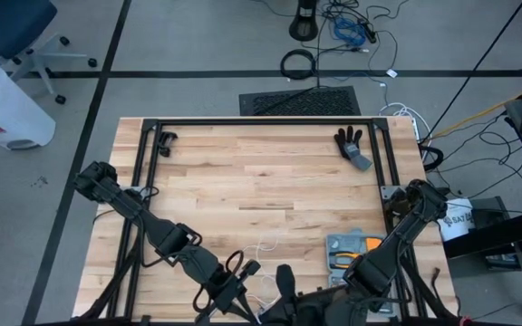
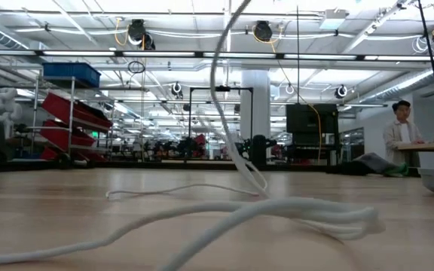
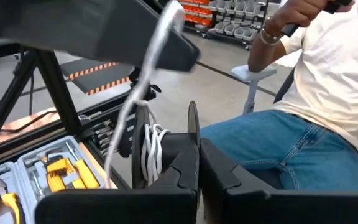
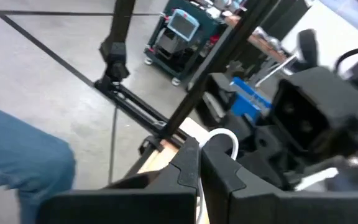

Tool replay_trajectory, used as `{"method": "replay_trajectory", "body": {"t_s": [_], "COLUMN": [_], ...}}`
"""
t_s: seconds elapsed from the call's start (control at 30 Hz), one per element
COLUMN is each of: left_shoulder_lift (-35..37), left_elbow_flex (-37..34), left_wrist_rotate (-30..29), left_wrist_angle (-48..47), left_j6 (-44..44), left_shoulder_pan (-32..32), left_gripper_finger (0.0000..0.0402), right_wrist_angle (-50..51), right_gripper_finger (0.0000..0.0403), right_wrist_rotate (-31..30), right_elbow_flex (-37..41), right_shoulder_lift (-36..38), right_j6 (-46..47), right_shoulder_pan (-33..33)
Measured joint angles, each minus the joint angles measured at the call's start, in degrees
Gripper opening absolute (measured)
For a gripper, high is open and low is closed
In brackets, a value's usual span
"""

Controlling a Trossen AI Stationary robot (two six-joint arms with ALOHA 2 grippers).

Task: Coil cords
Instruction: Coil the white cable wire onto the spool

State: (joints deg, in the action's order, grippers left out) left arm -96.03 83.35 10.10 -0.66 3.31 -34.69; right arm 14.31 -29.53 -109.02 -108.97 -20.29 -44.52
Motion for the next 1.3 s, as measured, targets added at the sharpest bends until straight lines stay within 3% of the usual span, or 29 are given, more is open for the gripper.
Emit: {"method": "replay_trajectory", "body": {"t_s": [0.63,0.9,1.3], "left_shoulder_lift": [0.0,0.0,0.5], "left_elbow_flex": [0.0,0.0,2.1], "left_wrist_rotate": [0.4,3.5,3.2], "left_wrist_angle": [1.1,3.3,4.1], "left_j6": [0.0,0.1,9.9], "left_shoulder_pan": [-1.5,-2.0,-5.0], "left_gripper_finger": [0.0002,0.0002,0.0002], "right_wrist_angle": [5.8,8.6,13.0], "right_gripper_finger": [0.0000,0.0000,0.0000], "right_wrist_rotate": [1.4,3.0,3.1], "right_elbow_flex": [0.0,0.0,0.0], "right_shoulder_lift": [0.0,0.0,0.0], "right_j6": [12.0,14.8,17.9], "right_shoulder_pan": [3.8,4.4,4.8]}}
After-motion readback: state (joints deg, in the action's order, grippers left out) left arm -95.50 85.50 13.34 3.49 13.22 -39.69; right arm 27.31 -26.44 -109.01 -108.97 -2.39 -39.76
